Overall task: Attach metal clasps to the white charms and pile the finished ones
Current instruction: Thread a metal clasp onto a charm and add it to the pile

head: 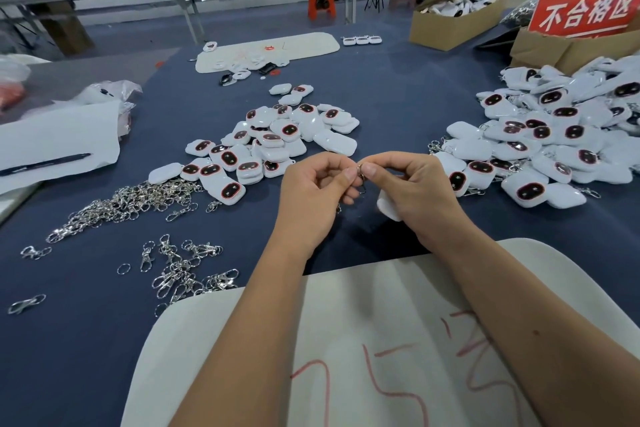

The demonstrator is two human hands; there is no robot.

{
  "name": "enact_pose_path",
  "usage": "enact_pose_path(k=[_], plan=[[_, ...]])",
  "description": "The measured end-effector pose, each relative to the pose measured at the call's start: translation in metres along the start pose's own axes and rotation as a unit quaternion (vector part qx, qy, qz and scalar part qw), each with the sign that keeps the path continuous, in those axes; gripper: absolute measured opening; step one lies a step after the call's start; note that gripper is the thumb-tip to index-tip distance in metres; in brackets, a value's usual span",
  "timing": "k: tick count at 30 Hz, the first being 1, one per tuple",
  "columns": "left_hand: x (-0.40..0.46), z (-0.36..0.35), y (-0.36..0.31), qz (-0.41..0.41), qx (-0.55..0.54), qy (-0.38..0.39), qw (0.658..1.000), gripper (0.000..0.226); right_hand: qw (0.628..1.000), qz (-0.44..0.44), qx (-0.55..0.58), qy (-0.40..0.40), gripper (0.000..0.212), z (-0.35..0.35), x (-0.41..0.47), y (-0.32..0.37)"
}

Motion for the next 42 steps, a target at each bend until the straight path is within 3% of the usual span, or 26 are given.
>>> enact_pose_path(k=[11,17,23,25,28,31,35,38,42], plan=[[-0.004,-0.008,-0.009,-0.113,0.224,0.001,0.968,0.017,1.000,0.024,-0.008,0.006,0.013,-0.002,-0.005,0.003],[-0.004,-0.010,-0.012,-0.127,0.278,0.026,0.952,0.015,0.995,0.043,-0.085,-0.039,0.018,-0.001,-0.006,0.007],[-0.004,-0.010,-0.014,-0.133,0.275,0.016,0.952,0.016,0.996,0.021,-0.072,-0.038,0.015,-0.001,-0.007,0.007],[-0.003,-0.010,-0.014,-0.136,0.280,0.014,0.950,0.016,0.995,-0.002,-0.051,-0.085,0.016,0.005,-0.006,0.005],[-0.005,-0.014,-0.012,-0.130,0.286,0.031,0.949,0.017,0.982,-0.091,0.024,-0.162,0.036,0.021,0.001,-0.007],[-0.005,-0.014,-0.009,-0.117,0.295,0.037,0.948,0.016,0.982,-0.131,0.038,-0.129,0.026,0.019,0.003,-0.015],[-0.004,-0.008,-0.005,-0.092,0.311,0.026,0.945,0.016,0.986,-0.109,-0.097,-0.079,0.033,0.010,0.000,-0.014],[-0.004,-0.006,-0.001,-0.073,0.317,0.027,0.945,0.018,0.986,-0.084,-0.130,-0.069,0.019,0.006,0.000,-0.010],[-0.003,-0.008,0.002,-0.070,0.322,0.051,0.943,0.022,0.994,-0.040,-0.067,-0.079,0.012,0.004,0.000,-0.003]])
Point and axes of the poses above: each hand's wrist, its own x-axis towards the middle knuckle, its own z-axis out of the back of the hand, y = z × x, the point moved 6 cm from there along x, towards the middle knuckle, and after that the axes turned 11 degrees about -z, right-handed, at the moved point
